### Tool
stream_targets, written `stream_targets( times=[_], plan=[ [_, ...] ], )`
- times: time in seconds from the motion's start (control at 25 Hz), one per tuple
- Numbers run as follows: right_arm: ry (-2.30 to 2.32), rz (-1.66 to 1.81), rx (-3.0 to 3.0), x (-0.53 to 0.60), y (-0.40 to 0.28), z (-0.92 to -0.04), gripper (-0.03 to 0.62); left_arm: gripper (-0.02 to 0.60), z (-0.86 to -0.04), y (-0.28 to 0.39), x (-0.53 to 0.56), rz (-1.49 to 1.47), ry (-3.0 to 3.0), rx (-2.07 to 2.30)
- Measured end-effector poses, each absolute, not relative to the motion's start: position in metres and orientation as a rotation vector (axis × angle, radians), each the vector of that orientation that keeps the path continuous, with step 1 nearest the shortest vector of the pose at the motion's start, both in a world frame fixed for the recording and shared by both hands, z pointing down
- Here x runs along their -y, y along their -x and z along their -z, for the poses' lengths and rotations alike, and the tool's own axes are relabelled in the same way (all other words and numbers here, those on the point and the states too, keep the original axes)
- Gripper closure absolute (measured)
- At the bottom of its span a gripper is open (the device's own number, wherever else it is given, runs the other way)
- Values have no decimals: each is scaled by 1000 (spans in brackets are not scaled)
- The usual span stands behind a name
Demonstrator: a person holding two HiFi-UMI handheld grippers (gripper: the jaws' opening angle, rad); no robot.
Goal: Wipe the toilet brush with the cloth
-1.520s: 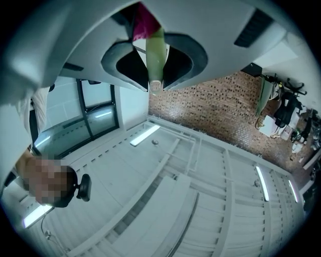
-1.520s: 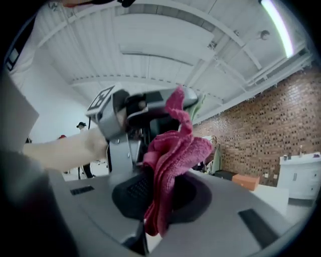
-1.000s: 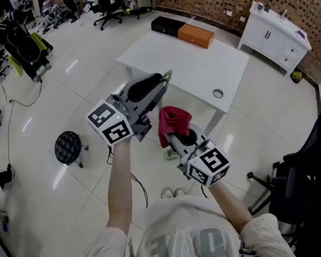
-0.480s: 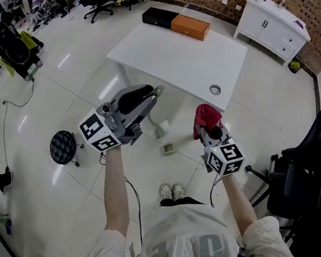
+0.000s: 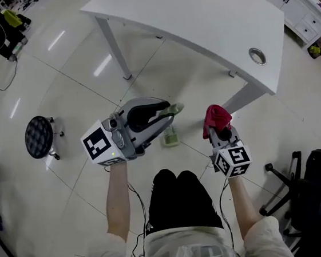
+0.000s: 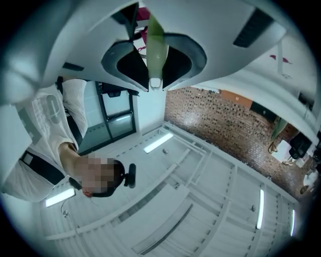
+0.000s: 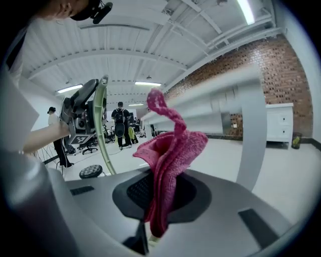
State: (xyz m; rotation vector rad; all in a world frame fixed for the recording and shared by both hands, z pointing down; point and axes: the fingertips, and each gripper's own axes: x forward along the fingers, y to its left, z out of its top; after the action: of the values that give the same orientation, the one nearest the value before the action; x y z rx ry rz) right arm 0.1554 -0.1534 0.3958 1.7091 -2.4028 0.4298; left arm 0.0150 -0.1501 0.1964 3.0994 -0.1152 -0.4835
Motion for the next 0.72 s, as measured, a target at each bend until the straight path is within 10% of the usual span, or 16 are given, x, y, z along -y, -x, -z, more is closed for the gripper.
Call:
stream_targets(
  times=[0.32, 0.72],
  plan=[
    [-1777, -403, 2417, 200, -160, -661, 562, 488, -488, -17, 162, 438, -3074, 39],
    [-1724, -507, 2366, 182, -164, -726, 562, 488, -556, -27, 175, 427, -2988, 60]
  ],
)
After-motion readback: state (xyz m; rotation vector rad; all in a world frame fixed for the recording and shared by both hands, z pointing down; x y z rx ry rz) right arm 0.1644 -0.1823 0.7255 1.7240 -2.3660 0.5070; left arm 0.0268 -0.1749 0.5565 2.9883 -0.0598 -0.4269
